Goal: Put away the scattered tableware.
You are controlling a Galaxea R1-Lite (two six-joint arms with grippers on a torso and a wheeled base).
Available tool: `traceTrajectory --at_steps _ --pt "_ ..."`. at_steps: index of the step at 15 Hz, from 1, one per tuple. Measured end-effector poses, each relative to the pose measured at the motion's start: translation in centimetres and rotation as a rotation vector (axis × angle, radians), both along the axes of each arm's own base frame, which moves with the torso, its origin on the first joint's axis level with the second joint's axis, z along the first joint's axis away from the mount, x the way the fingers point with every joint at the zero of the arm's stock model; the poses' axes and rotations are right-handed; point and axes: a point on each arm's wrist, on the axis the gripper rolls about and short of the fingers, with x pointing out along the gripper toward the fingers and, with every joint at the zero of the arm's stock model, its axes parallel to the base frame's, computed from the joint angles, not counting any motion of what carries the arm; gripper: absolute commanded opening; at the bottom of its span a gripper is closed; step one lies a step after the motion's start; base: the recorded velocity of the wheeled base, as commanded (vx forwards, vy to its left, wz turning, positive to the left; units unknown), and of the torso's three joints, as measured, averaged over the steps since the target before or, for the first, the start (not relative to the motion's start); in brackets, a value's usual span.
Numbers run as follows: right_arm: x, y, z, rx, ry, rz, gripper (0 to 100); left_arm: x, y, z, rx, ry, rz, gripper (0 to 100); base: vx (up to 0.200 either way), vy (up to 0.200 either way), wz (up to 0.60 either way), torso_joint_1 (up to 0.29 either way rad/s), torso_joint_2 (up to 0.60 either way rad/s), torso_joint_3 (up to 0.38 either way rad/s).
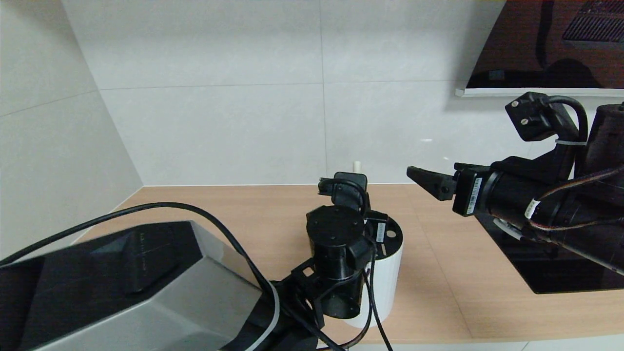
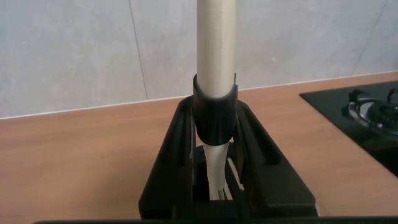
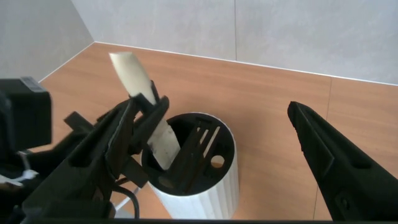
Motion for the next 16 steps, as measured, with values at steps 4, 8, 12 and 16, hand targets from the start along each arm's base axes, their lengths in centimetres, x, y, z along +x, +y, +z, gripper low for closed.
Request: traceTrajectory --at_steps 4,8,12,16 --pt "0.0 0.0 0.0 0.000 0.000 0.000 100 0.0 -0.1 -1.4 0.023 0.018 -0.005 0 0.000 0.000 0.00 0.000 0.00 0.000" --pt "0.0 0.0 0.0 0.000 0.000 0.000 100 -0.2 -0.3 -2.7 0.049 0.036 -0.023 0 0.000 0.000 0.00 0.000 0.00 0.000" --pt "0.0 0.0 0.0 -0.002 0.000 0.000 100 -0.3 -0.5 -3.2 0.057 0.042 -0.025 0 0.000 0.000 0.00 0.000 0.00 0.000" --pt "0.0 0.0 0.0 -0.003 0.000 0.000 100 -0.2 -0.5 -3.2 0.054 0.041 -0.024 0 0.000 0.000 0.00 0.000 0.00 0.000"
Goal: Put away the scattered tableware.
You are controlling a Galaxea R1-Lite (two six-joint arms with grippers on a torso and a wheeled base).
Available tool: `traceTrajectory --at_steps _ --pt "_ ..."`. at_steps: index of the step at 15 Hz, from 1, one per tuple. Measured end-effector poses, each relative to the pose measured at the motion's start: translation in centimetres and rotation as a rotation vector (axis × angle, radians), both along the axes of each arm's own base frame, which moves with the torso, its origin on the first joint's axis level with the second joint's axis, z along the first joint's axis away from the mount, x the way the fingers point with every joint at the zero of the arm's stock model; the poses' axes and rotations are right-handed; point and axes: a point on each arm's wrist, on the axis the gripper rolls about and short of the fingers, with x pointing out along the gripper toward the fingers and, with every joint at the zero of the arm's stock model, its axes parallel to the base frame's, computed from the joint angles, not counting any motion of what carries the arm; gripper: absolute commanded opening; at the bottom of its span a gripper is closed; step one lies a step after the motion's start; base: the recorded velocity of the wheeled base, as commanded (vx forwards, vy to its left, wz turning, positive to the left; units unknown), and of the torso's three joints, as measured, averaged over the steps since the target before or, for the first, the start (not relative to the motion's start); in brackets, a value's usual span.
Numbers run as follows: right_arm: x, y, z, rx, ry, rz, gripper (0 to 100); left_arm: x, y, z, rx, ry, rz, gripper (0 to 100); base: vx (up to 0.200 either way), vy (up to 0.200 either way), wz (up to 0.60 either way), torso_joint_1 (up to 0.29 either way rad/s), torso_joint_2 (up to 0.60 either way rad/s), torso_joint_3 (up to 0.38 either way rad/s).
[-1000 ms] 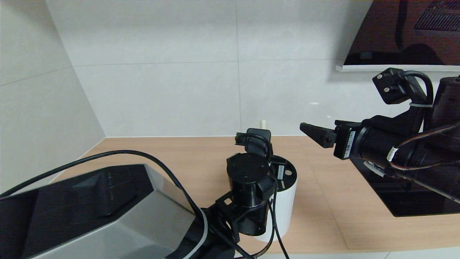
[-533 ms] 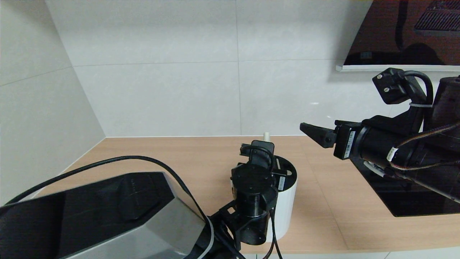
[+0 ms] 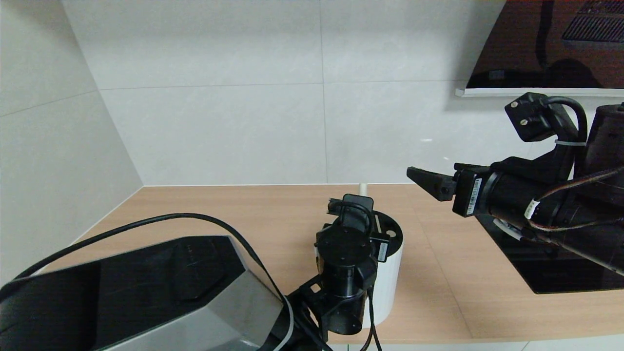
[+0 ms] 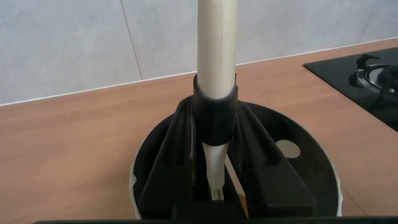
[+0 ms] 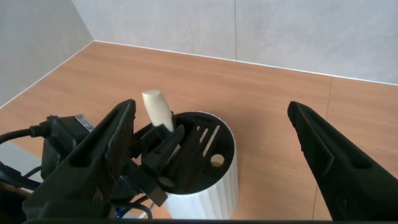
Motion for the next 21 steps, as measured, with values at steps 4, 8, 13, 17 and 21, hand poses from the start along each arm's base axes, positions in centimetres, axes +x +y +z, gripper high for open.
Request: traceTrajectory --at_steps 4,8,13,17,21 --pt "0.0 0.0 0.0 -0.001 0.000 0.001 100 0.0 0.0 0.2 -0.015 -0.012 0.001 100 0.000 0.000 0.00 0.000 0.00 0.000" --pt "0.0 0.0 0.0 0.000 0.000 0.001 100 0.0 0.0 0.4 -0.017 -0.014 0.002 100 0.000 0.000 0.00 0.000 0.00 0.000" --pt "0.0 0.0 0.0 0.000 0.000 0.000 100 -1.1 1.3 2.4 -0.035 -0.029 -0.038 100 0.000 0.000 0.00 0.000 0.00 0.000" --pt "0.0 0.0 0.0 0.000 -0.001 -0.002 100 -3.2 3.9 6.5 -0.088 -0.079 -0.127 100 0.000 0.000 0.00 0.000 0.00 0.000" --pt "-0.4 -1.0 0.5 0.010 -0.019 -0.028 100 -5.2 6.5 11.0 -0.149 -0.136 -0.154 100 0.000 0.000 0.00 0.000 0.00 0.000"
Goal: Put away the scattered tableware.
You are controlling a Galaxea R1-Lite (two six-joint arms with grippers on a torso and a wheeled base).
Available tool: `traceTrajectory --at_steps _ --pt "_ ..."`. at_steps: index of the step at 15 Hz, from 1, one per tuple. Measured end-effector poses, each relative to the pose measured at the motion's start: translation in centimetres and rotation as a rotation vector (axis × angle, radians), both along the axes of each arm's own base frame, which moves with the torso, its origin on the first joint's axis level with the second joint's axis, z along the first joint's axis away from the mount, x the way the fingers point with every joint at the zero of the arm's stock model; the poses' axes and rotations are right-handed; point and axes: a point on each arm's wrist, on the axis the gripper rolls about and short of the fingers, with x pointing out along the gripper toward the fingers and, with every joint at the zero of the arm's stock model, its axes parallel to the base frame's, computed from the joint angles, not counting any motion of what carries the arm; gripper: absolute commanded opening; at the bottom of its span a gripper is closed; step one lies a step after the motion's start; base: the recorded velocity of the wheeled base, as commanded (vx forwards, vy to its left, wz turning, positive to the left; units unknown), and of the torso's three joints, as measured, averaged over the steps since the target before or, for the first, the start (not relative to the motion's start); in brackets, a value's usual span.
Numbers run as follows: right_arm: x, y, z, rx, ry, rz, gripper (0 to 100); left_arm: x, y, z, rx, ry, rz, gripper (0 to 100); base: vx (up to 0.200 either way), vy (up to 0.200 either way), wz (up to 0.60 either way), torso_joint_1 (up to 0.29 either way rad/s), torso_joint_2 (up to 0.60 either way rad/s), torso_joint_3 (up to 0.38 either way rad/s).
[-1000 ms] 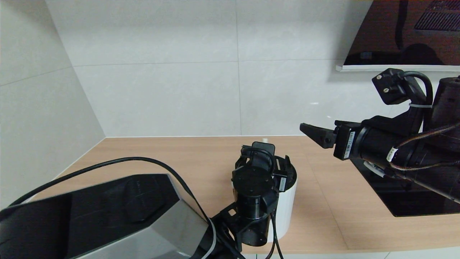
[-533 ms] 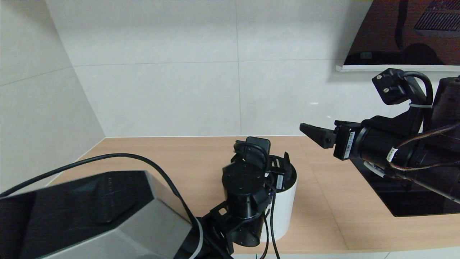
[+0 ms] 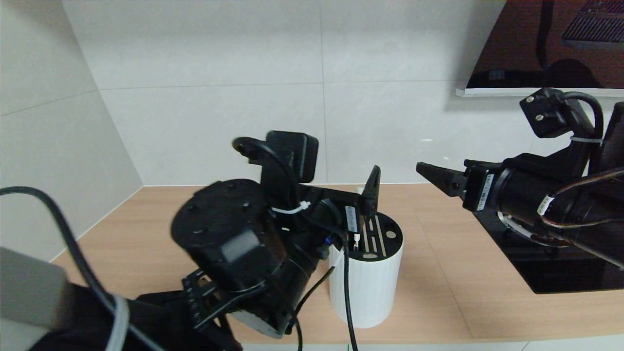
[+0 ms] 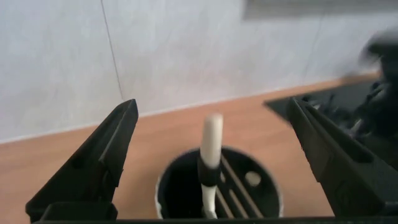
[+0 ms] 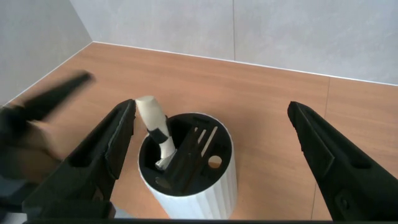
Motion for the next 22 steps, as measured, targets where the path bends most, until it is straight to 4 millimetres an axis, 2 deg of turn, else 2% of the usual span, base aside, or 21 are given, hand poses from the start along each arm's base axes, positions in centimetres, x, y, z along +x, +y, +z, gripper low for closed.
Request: traceTrajectory --at_steps 3,5,7,11,13,16,19,22 --pt "-2.2 -1.7 1.6 0.042 -0.058 -0.003 100 -2.4 3.4 4.0 -0.001 -0.002 -0.013 100 0.000 0.000 0.00 0.000 0.00 0.000" --pt "-4.4 -3.7 2.4 0.069 -0.108 -0.018 100 -4.4 6.9 6.1 0.025 0.012 -0.040 100 0.000 0.000 0.00 0.000 0.00 0.000" --pt "-7.0 -6.1 2.3 0.051 -0.141 -0.048 100 -6.3 11.2 7.2 0.068 0.038 -0.047 100 0.000 0.000 0.00 0.000 0.00 0.000" --pt "-12.3 -10.9 0.4 -0.003 -0.128 -0.164 100 -10.9 19.0 8.0 0.087 0.053 0.053 100 0.000 0.000 0.00 0.000 0.00 0.000" --pt "-15.4 -12.9 -0.6 -0.012 -0.145 -0.247 100 -14.0 22.1 7.7 0.088 0.058 0.135 100 0.000 0.000 0.00 0.000 0.00 0.000" --pt "-19.8 -14.6 -2.4 -0.059 -0.184 -0.361 100 -19.2 25.4 6.2 0.091 0.065 0.247 100 0.000 0.000 0.00 0.000 0.00 0.000" --pt "-23.6 -15.3 -4.6 -0.134 -0.226 -0.433 100 -23.8 26.9 4.6 0.076 0.014 0.344 100 0.000 0.000 0.00 0.000 0.00 0.000" --pt "-25.8 -15.0 -6.2 -0.156 -0.272 -0.528 100 -26.8 27.3 2.9 0.078 -0.026 0.423 100 0.000 0.000 0.00 0.000 0.00 0.000"
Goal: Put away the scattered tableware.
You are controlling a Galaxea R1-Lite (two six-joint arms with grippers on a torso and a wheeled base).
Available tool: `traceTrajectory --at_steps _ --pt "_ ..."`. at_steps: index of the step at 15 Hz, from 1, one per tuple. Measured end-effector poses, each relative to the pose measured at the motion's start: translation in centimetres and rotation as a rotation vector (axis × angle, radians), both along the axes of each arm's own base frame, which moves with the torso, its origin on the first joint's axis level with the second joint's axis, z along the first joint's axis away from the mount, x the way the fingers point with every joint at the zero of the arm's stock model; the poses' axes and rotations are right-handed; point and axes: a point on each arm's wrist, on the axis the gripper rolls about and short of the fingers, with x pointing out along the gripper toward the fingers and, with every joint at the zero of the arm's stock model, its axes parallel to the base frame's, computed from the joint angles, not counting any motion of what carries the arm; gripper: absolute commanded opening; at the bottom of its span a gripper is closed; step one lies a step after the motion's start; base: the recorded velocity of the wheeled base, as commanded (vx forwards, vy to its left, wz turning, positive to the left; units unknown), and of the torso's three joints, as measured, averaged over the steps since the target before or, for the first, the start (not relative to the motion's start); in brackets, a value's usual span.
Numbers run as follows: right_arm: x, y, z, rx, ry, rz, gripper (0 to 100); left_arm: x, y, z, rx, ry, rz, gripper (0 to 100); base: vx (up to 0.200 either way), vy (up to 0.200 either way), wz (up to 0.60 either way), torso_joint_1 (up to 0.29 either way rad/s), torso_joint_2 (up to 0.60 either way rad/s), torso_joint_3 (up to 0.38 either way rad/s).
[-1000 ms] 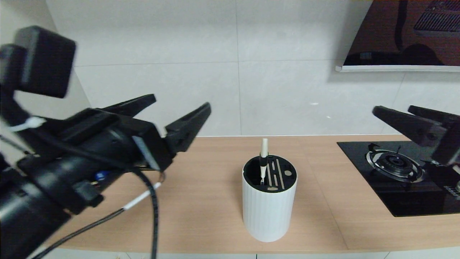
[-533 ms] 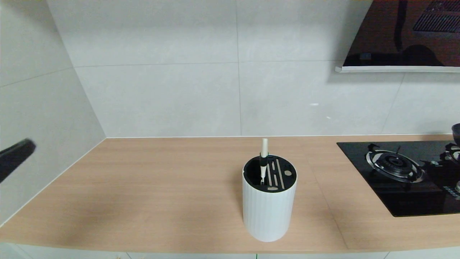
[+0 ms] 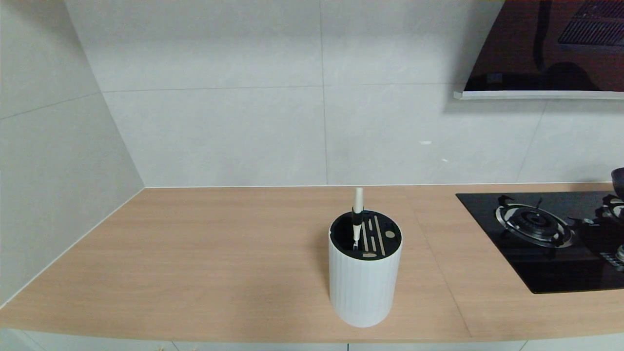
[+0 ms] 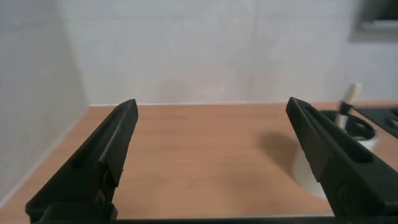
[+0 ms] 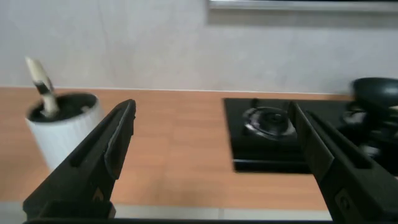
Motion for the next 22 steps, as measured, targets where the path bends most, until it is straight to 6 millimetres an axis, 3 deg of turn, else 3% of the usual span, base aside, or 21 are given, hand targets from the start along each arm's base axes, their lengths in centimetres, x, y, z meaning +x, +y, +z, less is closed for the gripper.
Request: traceTrajectory --at_steps 3,5,8,11,13,16,22 --pt "-0.6 0.4 -2.1 -0.007 -0.024 -0.016 100 -1.8 -0.6 -1.1 0.025 -0.048 0.134 100 0.000 0.000 0.00 0.000 0.00 0.000" --pt "-0.1 0.4 -3.6 0.022 0.004 -0.025 100 -1.9 -1.1 -3.0 0.075 -0.034 0.176 100 0.000 0.000 0.00 0.000 0.00 0.000" --pt "1.1 0.5 -6.0 0.130 0.049 0.007 100 0.0 -1.3 -6.7 0.078 0.023 0.188 100 0.000 0.000 0.00 0.000 0.00 0.000" --pt "2.5 0.6 -8.1 0.154 0.025 0.058 100 2.5 -1.6 -10.4 0.060 0.012 0.082 100 0.000 0.000 0.00 0.000 0.00 0.000" --pt "3.0 0.7 -9.2 0.147 0.047 0.109 100 3.5 -1.7 -13.1 0.046 0.105 0.020 100 0.000 0.000 0.00 0.000 0.00 0.000" --pt "3.1 0.7 -10.2 0.137 0.117 0.115 100 3.8 -1.9 -14.1 0.074 0.148 -0.059 100 0.000 0.000 0.00 0.000 0.00 0.000" --pt "3.2 0.7 -10.5 0.040 0.140 0.080 100 3.8 -1.7 -14.6 0.008 0.196 0.028 100 0.000 0.000 0.00 0.000 0.00 0.000"
